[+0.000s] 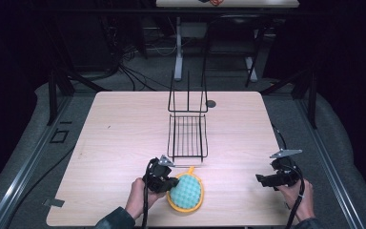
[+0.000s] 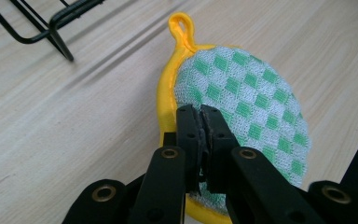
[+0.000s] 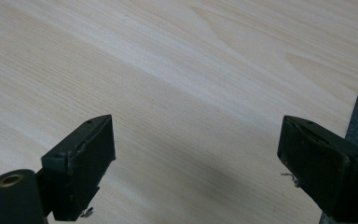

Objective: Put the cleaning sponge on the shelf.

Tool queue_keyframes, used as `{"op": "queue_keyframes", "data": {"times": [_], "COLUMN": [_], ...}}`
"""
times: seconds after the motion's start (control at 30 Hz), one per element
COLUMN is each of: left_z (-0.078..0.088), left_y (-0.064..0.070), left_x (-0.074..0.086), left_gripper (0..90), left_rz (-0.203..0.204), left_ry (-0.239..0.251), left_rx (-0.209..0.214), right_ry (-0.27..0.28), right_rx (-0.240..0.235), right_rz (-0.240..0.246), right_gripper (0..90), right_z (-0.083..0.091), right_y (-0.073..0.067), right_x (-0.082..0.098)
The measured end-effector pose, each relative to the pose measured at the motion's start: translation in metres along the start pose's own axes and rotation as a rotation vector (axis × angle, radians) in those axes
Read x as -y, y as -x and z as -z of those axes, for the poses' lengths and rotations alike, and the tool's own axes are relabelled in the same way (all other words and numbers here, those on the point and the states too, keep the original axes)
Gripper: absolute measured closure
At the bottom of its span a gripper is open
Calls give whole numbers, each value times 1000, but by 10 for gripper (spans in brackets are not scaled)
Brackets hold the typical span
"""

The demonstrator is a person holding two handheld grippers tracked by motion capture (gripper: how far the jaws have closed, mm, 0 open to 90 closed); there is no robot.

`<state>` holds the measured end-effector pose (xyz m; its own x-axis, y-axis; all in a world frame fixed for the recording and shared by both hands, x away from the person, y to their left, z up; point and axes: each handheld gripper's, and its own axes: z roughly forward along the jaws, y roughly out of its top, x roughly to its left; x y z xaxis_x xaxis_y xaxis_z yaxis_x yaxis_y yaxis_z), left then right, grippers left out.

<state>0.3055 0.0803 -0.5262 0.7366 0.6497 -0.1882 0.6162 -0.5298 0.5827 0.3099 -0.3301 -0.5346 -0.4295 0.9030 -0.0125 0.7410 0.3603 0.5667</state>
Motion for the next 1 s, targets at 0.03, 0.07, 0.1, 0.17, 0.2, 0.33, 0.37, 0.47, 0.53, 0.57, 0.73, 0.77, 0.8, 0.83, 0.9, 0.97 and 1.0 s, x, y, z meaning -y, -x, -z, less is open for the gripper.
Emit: {"op": "queue_keyframes", "data": {"times": [0.03, 0.07, 0.1, 0.17, 0.2, 0.33, 0.37, 0.47, 0.53, 0.57, 0.73, 0.77, 0.8, 0.83, 0.9, 0.97, 1.0], "left_z": [1, 3, 4, 7, 8, 13, 14, 18, 20, 21, 27, 28, 30, 31, 34, 37, 38], "left_y": [-1, -2, -2, -3, -4, -5, -6, -8, -9, -9, -9, -8, -8, -8, -9, -10, -11], "left_x": [0, 0, -1, -1, -2, -2, -2, -2, -3, -3, -4, -4, -5, -6, -7, -7, -8], "left_gripper": [873, 874, 874, 873, 874, 873, 873, 873, 873, 873, 873, 874, 873, 873, 873, 873, 873], "left_rz": [2, 7, 6, 6, 5, 4, 2, 10, 12, 13, -1, 2, 1, -5, -8, -4, -5], "left_ry": [2, 9, 10, 16, 19, 27, 27, 39, 48, 49, 59, 66, 69, 73, 76, 86, 87], "left_rx": [1, 0, 2, 4, 5, 10, 10, 15, 14, 16, 25, 27, 28, 29, 26, 26, 26], "right_ry": [5, 3, 4, 4, 5, -2, 4, 5, 5, 6, 7, 7, 9, 13, 16, 14, 10], "right_rx": [-1, -1, 0, 2, 4, -1, 0, 3, 2, 1, 4, 5, 4, 5, 9, 6, 5], "right_rz": [-2, -2, -3, -2, -3, -1, -1, -2, -6, -5, -2, 0, -2, 0, -2, 1, 2], "right_gripper": [104, 104, 104, 104, 104, 104, 104, 105, 104, 105, 104, 104, 104, 104, 104, 105, 105], "right_z": [0, 0, 0, 0, 0, 1, 0, 0, 0, 1, 0, 1, 2, 2, 2, 2, 1], "right_y": [0, 0, 0, 1, 1, 0, 0, 1, 1, 1, 0, -1, -1, -1, 0, -1, -1], "right_x": [0, 0, 0, 0, 0, 0, 0, 0, 0, 0, 0, 0, 0, 0, 0, 0, 0]}}
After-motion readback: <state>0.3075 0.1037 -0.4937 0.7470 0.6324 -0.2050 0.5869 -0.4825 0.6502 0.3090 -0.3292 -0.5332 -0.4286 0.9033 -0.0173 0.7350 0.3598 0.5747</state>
